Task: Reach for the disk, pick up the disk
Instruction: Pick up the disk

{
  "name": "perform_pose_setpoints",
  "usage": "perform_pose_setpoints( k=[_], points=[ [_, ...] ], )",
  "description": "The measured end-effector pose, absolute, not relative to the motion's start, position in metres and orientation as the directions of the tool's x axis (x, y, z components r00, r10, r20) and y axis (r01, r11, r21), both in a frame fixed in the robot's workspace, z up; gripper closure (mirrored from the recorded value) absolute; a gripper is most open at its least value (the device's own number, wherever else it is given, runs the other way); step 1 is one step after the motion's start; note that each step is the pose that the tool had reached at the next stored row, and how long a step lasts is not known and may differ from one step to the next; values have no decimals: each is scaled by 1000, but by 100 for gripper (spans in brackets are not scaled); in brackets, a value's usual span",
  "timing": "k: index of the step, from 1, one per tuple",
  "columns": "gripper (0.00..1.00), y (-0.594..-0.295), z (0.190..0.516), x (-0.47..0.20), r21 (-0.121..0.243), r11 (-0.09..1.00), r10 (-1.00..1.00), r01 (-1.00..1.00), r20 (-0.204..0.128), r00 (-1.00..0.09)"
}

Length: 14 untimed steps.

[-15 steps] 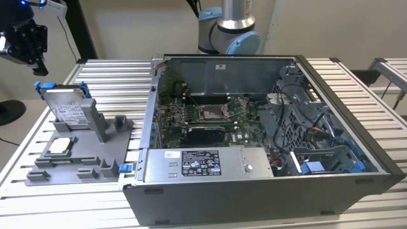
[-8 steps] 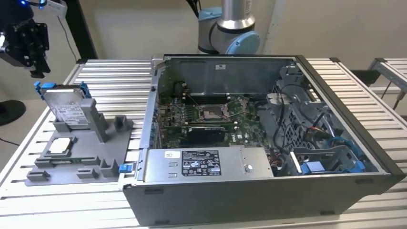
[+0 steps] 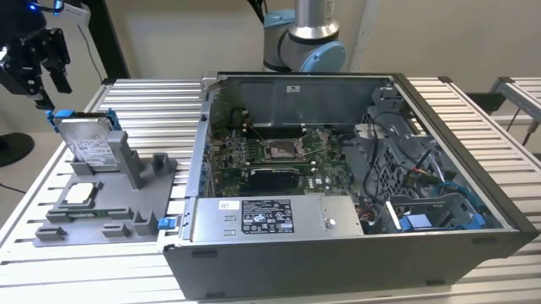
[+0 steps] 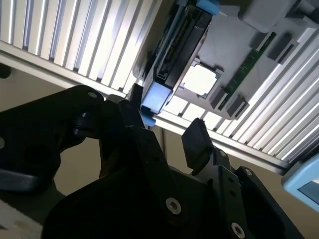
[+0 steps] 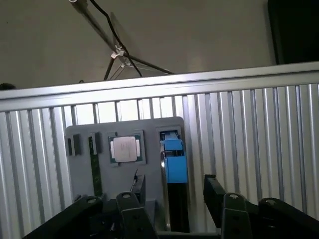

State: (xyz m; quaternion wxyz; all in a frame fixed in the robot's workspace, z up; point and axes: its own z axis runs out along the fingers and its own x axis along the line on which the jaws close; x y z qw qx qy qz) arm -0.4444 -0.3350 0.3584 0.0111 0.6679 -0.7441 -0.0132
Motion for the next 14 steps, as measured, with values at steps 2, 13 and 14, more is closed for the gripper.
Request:
perform_pose_setpoints(
  k=[2, 13, 14],
  points=[
    [0, -335, 355, -444, 34, 105, -995, -994, -2, -105],
    [0, -336, 335, -444, 35, 59, -998, -998, -2, -59],
    [0, -336, 333, -444, 34, 53, -999, -998, -2, -53]
  ],
)
